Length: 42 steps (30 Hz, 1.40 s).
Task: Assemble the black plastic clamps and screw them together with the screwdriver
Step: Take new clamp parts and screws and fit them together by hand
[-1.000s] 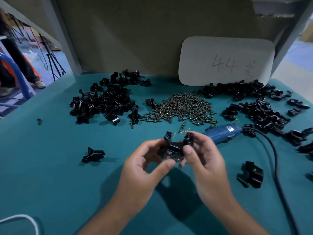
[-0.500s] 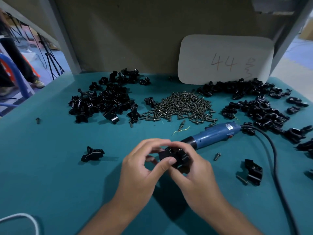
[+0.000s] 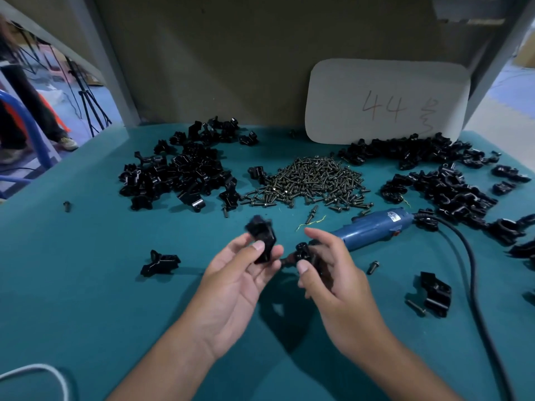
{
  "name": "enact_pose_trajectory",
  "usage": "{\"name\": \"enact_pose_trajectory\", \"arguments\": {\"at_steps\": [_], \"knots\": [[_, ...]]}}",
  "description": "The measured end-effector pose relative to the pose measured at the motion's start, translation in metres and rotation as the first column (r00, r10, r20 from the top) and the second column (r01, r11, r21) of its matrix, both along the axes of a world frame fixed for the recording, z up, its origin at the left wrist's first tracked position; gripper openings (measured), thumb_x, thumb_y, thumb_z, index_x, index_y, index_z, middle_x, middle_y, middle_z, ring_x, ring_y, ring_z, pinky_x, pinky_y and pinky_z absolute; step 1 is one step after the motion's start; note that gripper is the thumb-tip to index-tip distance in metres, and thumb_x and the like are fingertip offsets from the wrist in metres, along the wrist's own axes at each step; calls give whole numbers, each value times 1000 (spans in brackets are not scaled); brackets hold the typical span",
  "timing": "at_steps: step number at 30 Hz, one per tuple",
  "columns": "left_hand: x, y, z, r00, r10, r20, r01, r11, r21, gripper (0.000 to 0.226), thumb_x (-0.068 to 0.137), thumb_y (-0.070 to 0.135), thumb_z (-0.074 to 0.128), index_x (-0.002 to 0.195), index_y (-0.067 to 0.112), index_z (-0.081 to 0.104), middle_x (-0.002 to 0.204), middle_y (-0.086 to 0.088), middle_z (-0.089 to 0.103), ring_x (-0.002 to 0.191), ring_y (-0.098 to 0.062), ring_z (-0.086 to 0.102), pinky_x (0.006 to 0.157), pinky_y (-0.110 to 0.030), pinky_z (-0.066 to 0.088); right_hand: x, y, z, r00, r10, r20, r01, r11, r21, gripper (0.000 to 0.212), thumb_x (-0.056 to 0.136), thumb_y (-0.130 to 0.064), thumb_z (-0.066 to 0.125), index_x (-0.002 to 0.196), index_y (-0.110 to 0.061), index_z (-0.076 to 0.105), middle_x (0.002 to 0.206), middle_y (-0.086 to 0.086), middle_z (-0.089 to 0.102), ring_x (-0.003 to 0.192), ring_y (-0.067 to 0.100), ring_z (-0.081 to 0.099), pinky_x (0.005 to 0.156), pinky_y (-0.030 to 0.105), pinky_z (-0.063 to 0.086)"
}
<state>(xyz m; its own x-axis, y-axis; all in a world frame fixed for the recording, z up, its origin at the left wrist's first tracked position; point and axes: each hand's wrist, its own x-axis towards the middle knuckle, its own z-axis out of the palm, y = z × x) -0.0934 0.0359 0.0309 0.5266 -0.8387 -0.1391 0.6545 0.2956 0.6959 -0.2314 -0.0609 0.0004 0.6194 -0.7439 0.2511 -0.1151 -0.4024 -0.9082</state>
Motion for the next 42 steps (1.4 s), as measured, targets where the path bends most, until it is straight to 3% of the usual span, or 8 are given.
{"name": "enact_pose_trajectory", "arguments": {"at_steps": [4,8,15,20,26,33,39,42], "knots": [[0,2,1,997,-73,-18,73,997,-29,37,80,4,68,117,6,67,94,-17,73,95,-25,73,83,-32,61,0,4,1,999,15,46,-15,1000,-1,43,86,-58,52,128,-54,49,110,-19,67,96,17,68,86,50,54],[-2,3,-1,963,-22,267,1,997,79,22,69,19,85,88,27,75,81,1,64,74,-11,59,69,-22,49,-2,4,2,998,20,61,-19,1000,-18,39,90,-56,49,128,-53,50,111,-19,67,106,14,66,89,42,54],[0,4,-4,955,17,296,-39,997,67,21,73,15,70,92,14,61,87,-2,68,76,-8,62,71,-19,49,-1,5,0,997,41,72,-41,999,-3,36,90,-56,50,125,-50,50,106,-22,65,98,10,64,83,33,50],[7,4,1,935,39,353,-59,997,47,43,75,19,72,115,12,59,92,-2,75,83,-7,69,77,-17,53,0,4,1,994,22,108,-24,1000,11,32,91,-57,49,123,-53,50,101,-18,66,94,14,66,81,32,50],[9,5,3,971,-23,238,-3,994,110,48,79,21,70,127,19,61,106,-10,76,87,-21,75,62,-23,54,0,4,4,986,24,164,-28,999,24,34,94,-52,48,128,-50,51,108,-10,69,92,18,70,79,36,52],[-1,6,2,909,-58,412,24,996,88,20,79,23,80,99,24,76,102,-7,75,92,-27,74,69,-24,58,1,5,7,992,88,86,-81,994,-76,34,100,-44,42,131,-44,54,107,-25,62,97,3,59,87,25,42],[3,3,-2,850,-98,517,75,995,66,34,75,6,83,101,28,77,101,-1,77,91,-15,74,73,-22,57,1,4,7,991,68,119,-67,998,-12,33,98,-47,42,128,-44,55,110,-15,65,100,10,61,88,33,47],[2,2,-4,866,-73,494,53,997,55,31,73,10,83,99,26,77,107,-6,76,96,-25,75,70,-23,58,0,4,7,990,62,129,-59,998,-23,32,99,-46,43,128,-44,56,105,-19,64,96,8,61,86,30,45]]}}
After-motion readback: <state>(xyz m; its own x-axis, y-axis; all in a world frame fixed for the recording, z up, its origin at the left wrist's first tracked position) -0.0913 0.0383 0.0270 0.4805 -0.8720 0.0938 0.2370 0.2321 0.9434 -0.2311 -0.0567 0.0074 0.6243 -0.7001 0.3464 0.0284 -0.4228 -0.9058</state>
